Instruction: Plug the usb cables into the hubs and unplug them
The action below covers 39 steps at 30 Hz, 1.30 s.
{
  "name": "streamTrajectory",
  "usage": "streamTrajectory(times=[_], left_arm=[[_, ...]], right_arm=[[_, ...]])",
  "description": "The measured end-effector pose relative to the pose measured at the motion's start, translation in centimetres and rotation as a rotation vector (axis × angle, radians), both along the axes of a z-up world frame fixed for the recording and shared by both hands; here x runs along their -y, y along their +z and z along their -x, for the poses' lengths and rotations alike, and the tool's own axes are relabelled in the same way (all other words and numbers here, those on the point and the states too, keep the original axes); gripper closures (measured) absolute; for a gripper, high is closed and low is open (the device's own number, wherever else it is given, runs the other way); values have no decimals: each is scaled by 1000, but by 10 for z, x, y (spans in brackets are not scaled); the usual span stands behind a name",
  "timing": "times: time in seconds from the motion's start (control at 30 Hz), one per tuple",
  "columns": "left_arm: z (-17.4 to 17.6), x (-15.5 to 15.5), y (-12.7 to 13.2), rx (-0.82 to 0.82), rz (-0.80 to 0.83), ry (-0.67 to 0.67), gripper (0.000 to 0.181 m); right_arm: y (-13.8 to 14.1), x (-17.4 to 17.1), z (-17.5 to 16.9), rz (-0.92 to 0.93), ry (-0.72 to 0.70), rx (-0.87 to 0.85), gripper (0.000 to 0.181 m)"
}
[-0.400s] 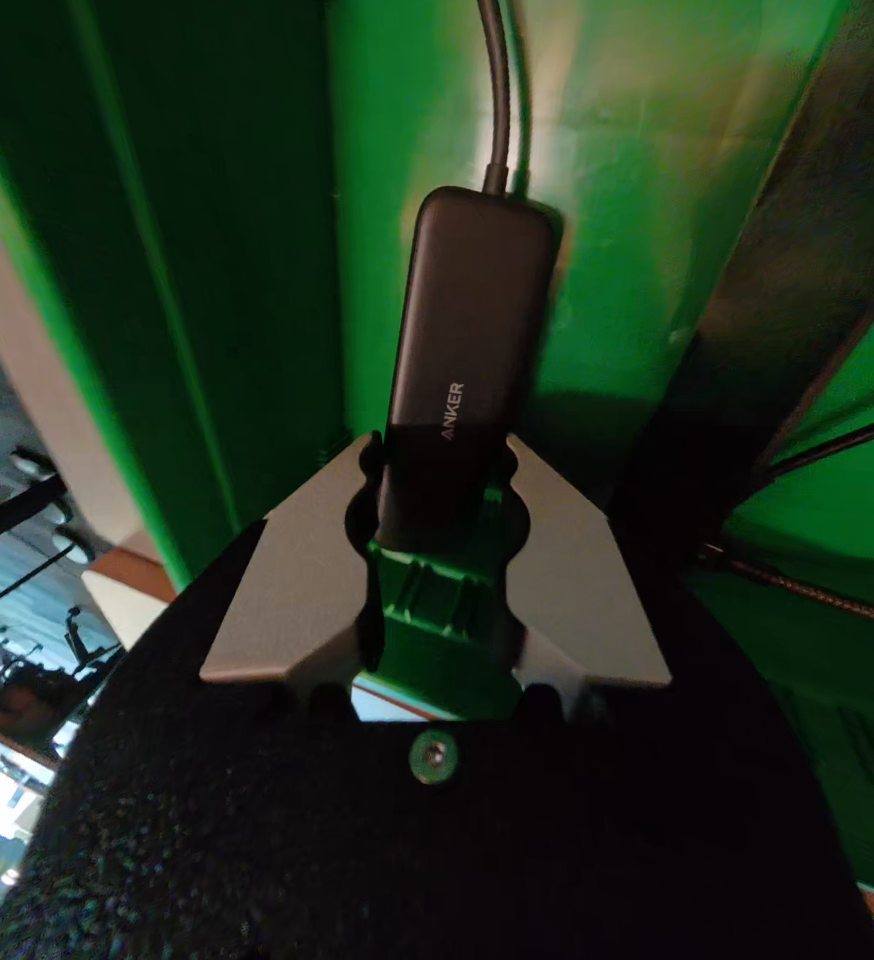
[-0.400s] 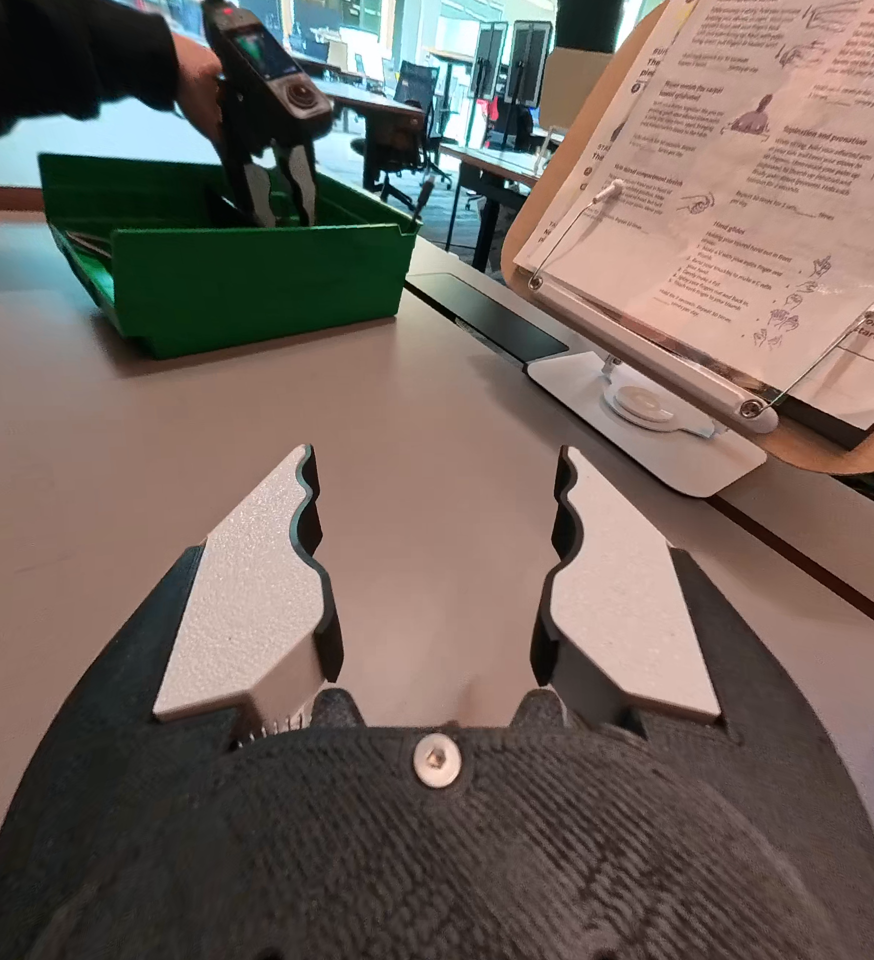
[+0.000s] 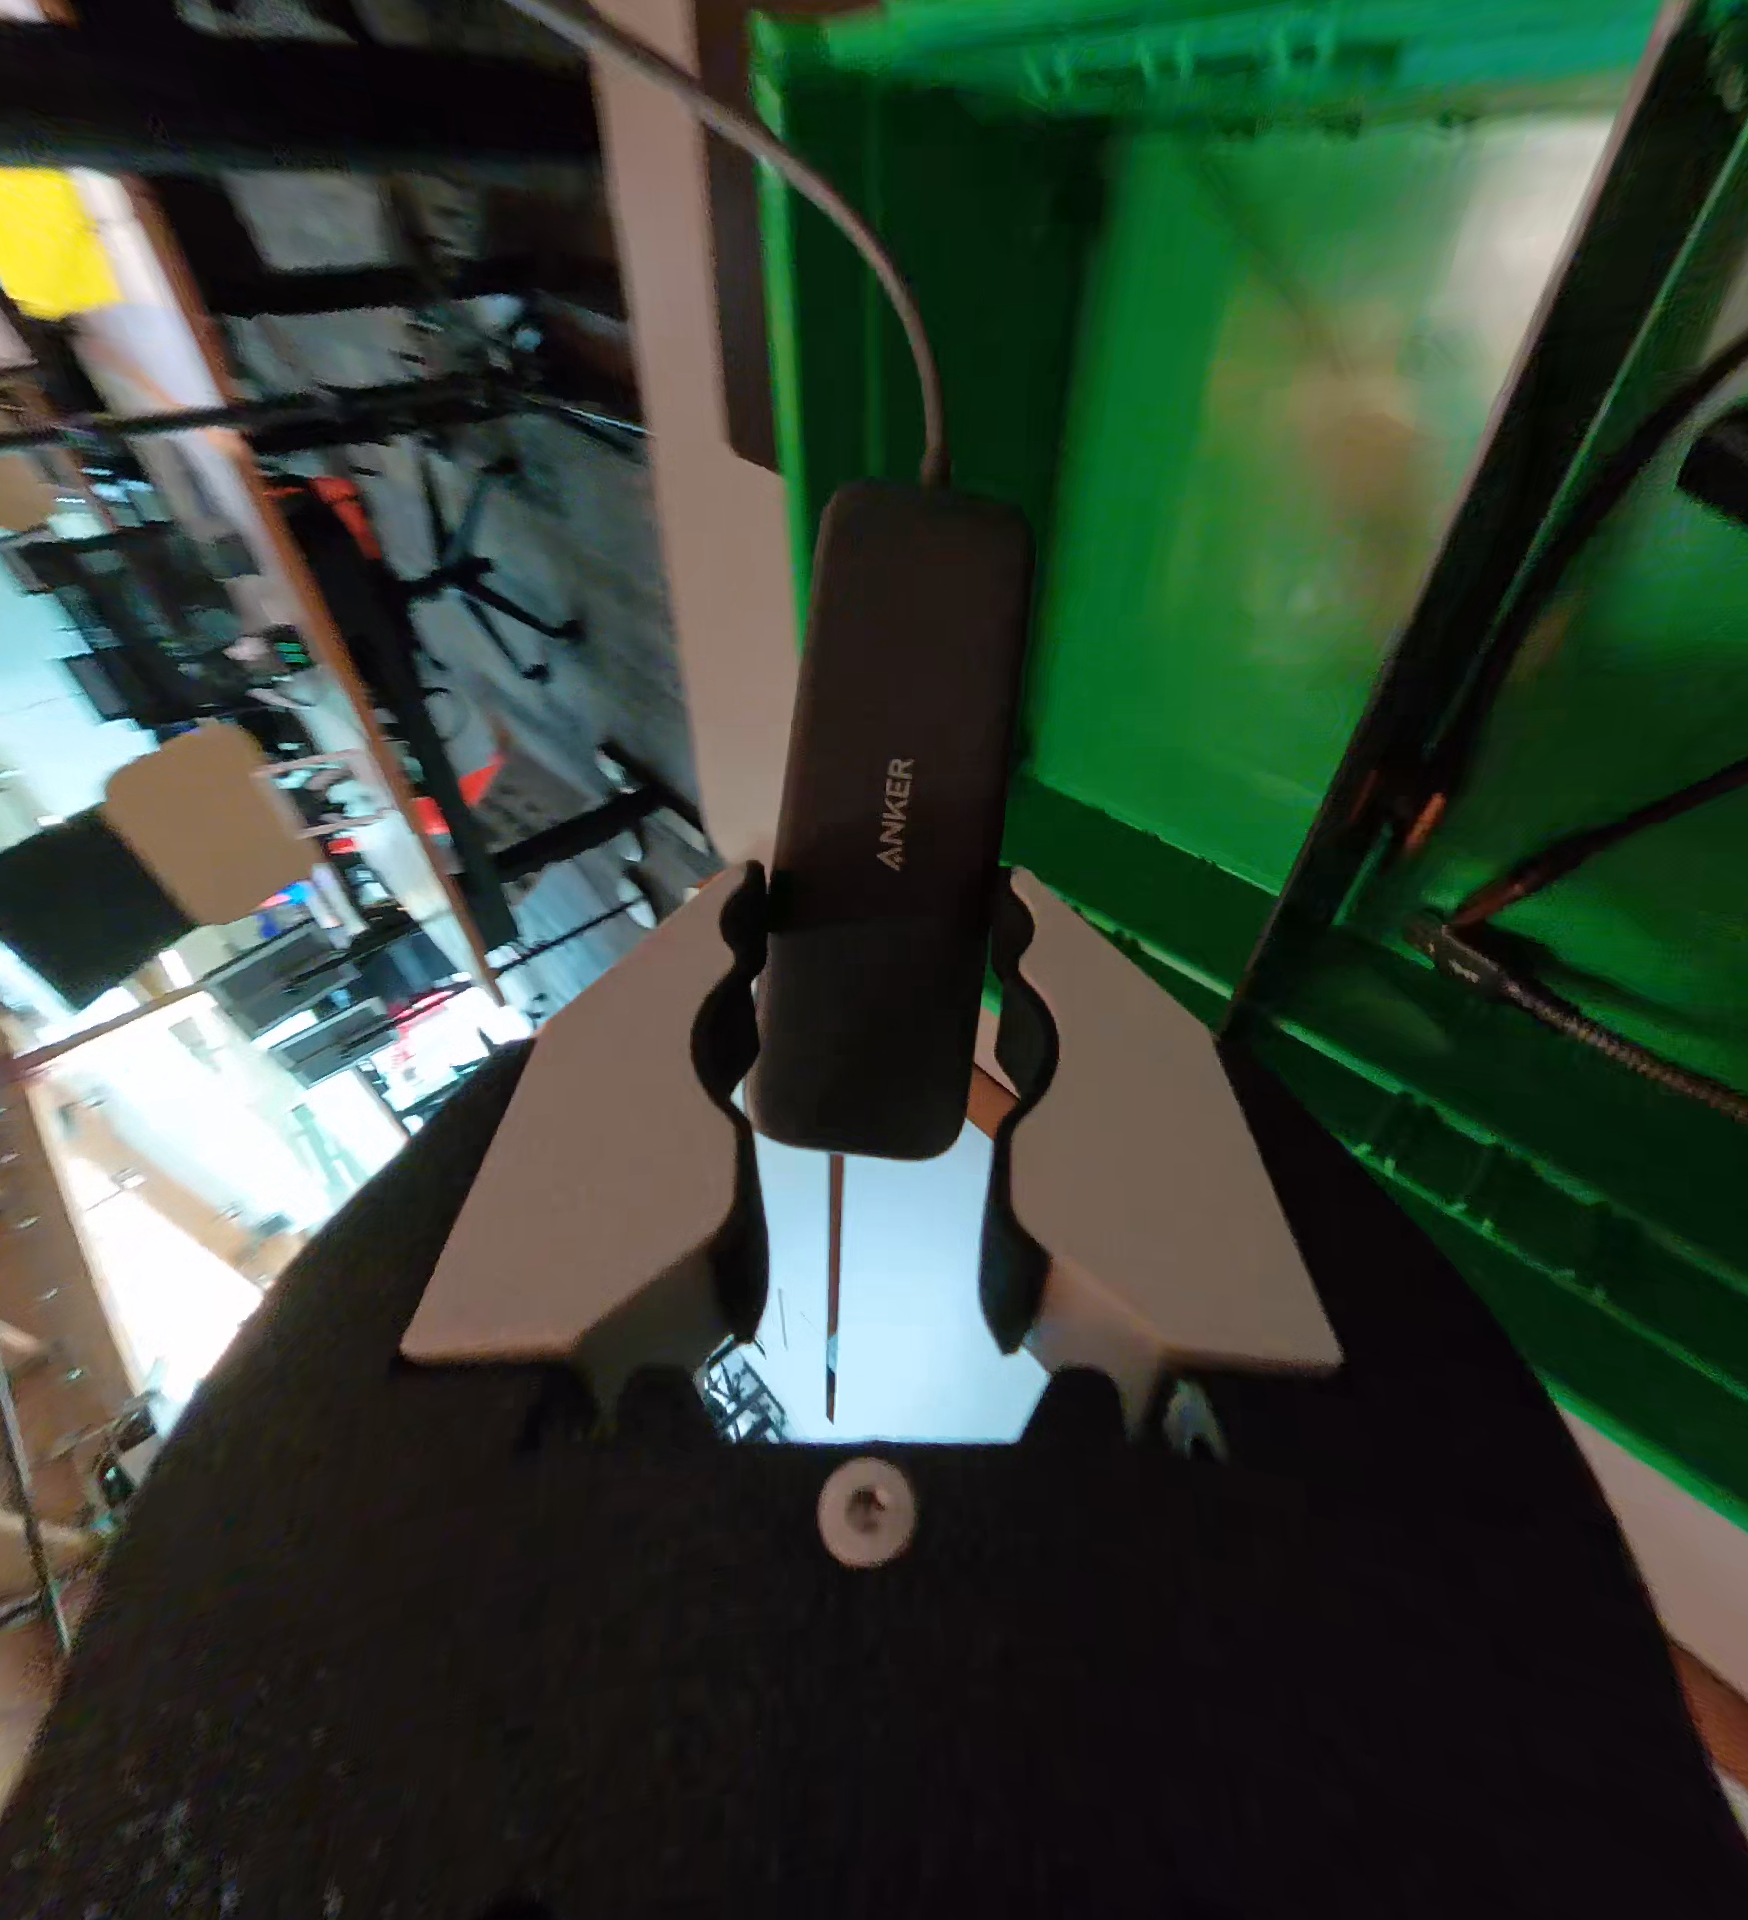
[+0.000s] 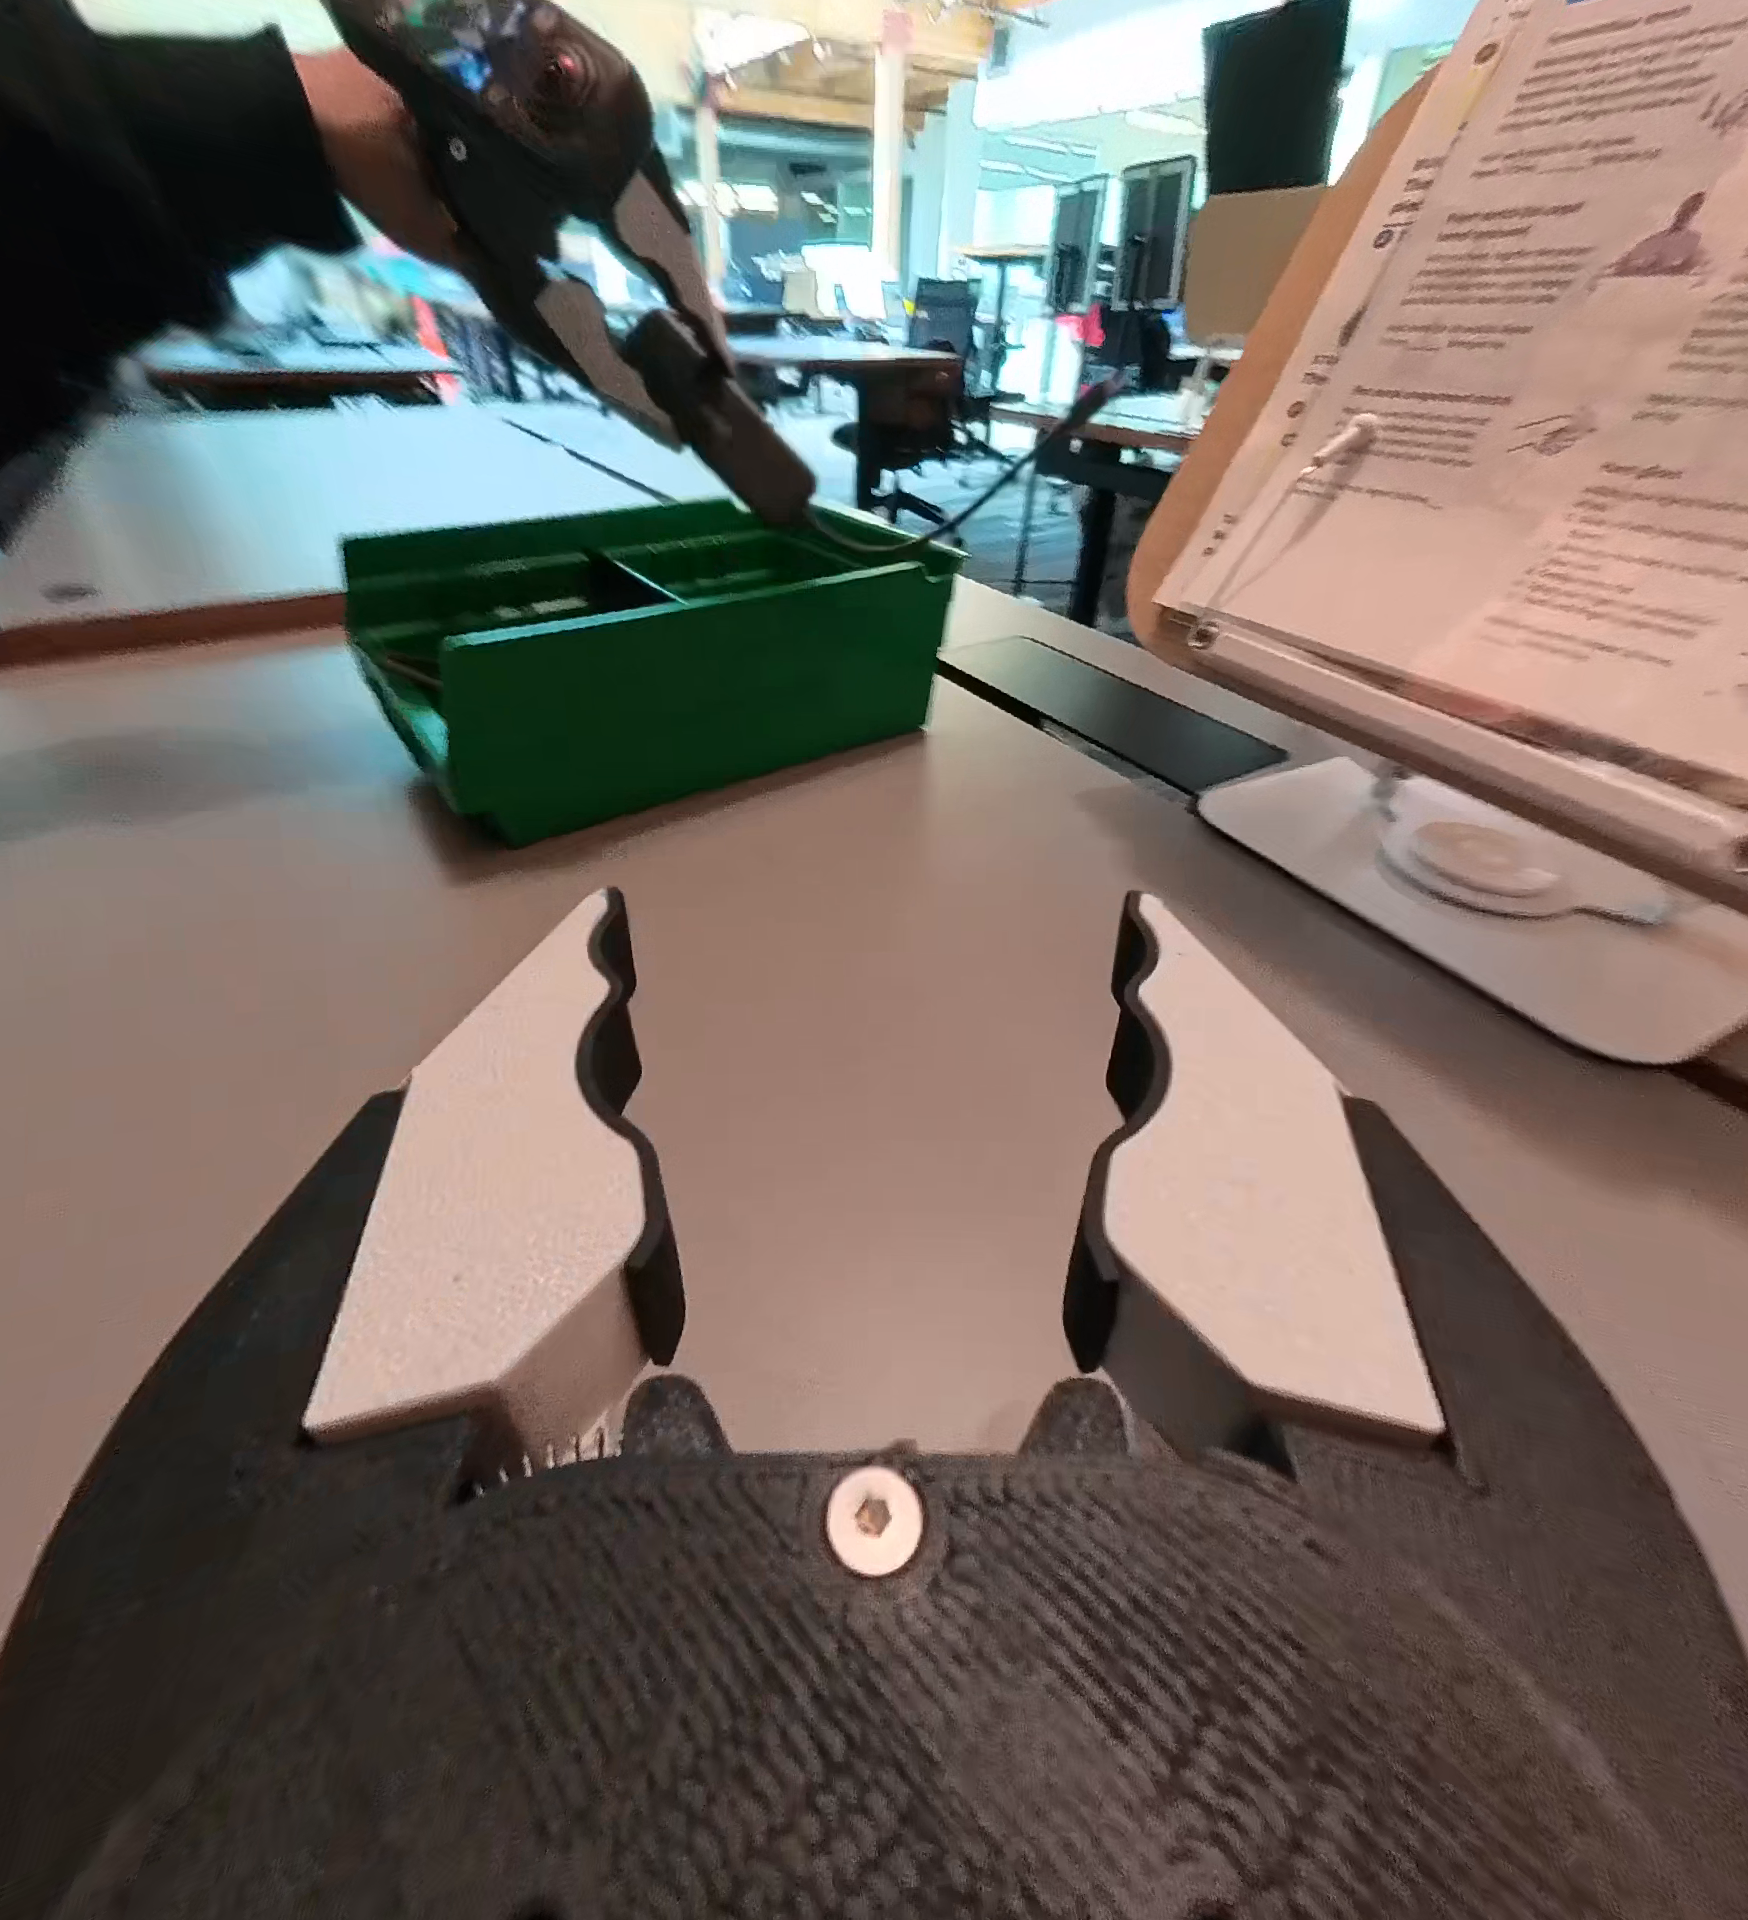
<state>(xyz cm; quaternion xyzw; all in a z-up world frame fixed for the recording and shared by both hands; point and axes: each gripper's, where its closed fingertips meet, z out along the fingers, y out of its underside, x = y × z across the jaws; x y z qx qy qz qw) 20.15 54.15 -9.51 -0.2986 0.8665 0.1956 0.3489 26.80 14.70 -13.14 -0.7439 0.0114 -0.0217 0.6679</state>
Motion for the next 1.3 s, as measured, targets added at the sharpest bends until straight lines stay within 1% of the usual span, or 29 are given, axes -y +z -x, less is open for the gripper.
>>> streamTrajectory(times=[0.03, 0.1, 0.17, 0.23, 0.27, 0.33, 0.4, 0.47, 0.53, 0.6, 0.63, 0.67, 0.7, 0.77, 0.8, 0.83, 0.87, 0.93, 1.0, 1.03, 1.07, 1.13, 1.2, 1.23, 1.3], left_arm=[[-1, 11, 14, 63, -5, -10, 140], [-1, 37, 39, 172, -4, -46, 140], [2, 66, 64, 283, -19, -98, 140], [6, 102, 82, 379, -3, -163, 140], [8, 124, 86, 417, 22, -200, 140], [11, 174, 85, 453, 74, -291, 140], [13, 228, 80, 484, 119, -389, 140], [13, 281, 69, 490, 176, -486, 140], [13, 319, 59, 477, 217, -556, 140], [11, 344, 49, 465, 255, -604, 140], [10, 353, 45, 458, 267, -628, 140], [9, 358, 41, 450, 280, -637, 140], [7, 361, 40, 458, 293, -637, 140], [3, 362, 35, 459, 321, -634, 139], [1, 363, 33, 462, 363, -626, 138], [-1, 363, 32, 474, 431, -610, 136], [-4, 362, 37, 521, 528, -582, 135], [-8, 362, 53, 630, 832, -492, 132], [-14, 357, 62, 687, 1181, -347, 131], [-19, 355, 60, 679, 1327, -278, 130], [-23, 357, 55, 635, 1456, -232, 129], [-33, 367, 42, 508, 1675, -131, 129], [-40, 382, 40, 388, 1880, -99, 132], [-46, 385, 40, 360, 1953, -72, 137], [-60, 386, 40, 352, 2034, -26, 148]], right_arm=[[1, -3, 6, -16, 27, -43, 89], [2, -9, 14, -34, 50, -103, 89], [3, -15, 20, -45, 57, -151, 84], [10, -19, 27, -90, 86, -221, 83], [14, -22, 30, -122, 98, -277, 83], [23, -29, 35, -181, 139, -413, 84], [31, -37, 46, -226, 211, -528, 84], [44, -40, 59, -278, 303, -607, 90], [54, -37, 70, -318, 365, -635, 92], [64, -28, 75, -372, 408, -626, 100], [68, -22, 74, -402, 420, -625, 116], [72, -16, 72, -438, 431, -626, 148], [73, -12, 66, -464, 429, -641, 168], [72, -8, 66, -457, 485, -675, 171], [70, -8, 63, -445, 475, -663, 171], [70, -8, 60, -441, 457, -672, 171], [71, -8, 53, -450, 431, -721, 171], [75, -1, 30, -535, 389, -926, 171], [72, 8, 6, -620, 371, -1136, 171], [69, 12, -5, -659, 358, -1215, 171], [68, 16, -12, -693, 363, -1281, 171], [65, 21, -24, -745, 361, -1382, 172], [61, 22, -27, -733, 336, -1376, 172], [58, 21, -28, -714, 317, -1354, 172], [56, 21, -29, -698, 297, -1324, 172]])
